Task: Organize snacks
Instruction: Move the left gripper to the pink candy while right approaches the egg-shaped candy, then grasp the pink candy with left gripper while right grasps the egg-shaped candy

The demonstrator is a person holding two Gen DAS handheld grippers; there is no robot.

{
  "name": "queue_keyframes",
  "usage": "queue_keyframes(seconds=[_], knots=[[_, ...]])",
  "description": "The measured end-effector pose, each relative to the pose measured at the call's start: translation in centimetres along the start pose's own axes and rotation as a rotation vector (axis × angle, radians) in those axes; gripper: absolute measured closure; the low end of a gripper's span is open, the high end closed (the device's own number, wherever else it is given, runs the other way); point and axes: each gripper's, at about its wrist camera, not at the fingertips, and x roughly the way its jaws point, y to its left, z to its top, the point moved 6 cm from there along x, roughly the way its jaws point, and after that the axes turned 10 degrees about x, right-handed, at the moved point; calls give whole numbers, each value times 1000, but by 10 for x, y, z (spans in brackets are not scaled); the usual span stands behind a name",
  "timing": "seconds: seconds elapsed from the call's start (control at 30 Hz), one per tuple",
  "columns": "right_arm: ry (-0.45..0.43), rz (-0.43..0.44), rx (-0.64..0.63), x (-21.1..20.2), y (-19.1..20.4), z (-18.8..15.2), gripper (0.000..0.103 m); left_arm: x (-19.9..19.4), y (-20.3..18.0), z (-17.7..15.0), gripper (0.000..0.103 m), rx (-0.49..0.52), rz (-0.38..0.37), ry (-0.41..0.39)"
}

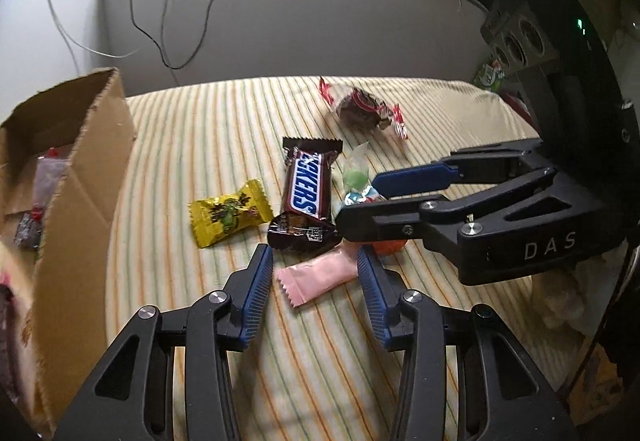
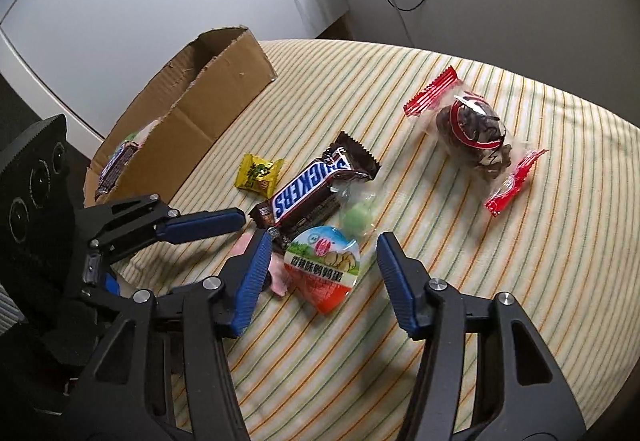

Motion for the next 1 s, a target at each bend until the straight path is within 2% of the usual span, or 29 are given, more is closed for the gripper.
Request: queue_keyframes(seconds=[0.2,0.27,0.37,0.43,0.67,0.7,0.77,0.9,1.0], knots=[[4,-8,-17,3,1,1,45,2,-6,-3,62,54,-9,22],[5,-16,-24,2,1,0,49,5,-12,-2,64,80,-3,30],[7,-18,-18,1,-1,0,51,4,-23,-7,68,140,13,47],[8,-17,-14,-2,-2,-1,51,6,-26,-7,75,161,26,53],[11,-49,-54,-4,1,-10,52,10,-30,-4,81,183,40,47],[7,-61,-61,-4,2,-10,55,9,-30,-5,82,185,43,47],[10,-70,-60,-4,1,-10,76,8,-31,-5,83,185,45,48],[1,-60,-42,-5,-3,-10,78,7,-29,-5,84,162,44,41],[-11,-58,-26,-8,-5,-11,79,3,-28,-6,89,136,35,32]])
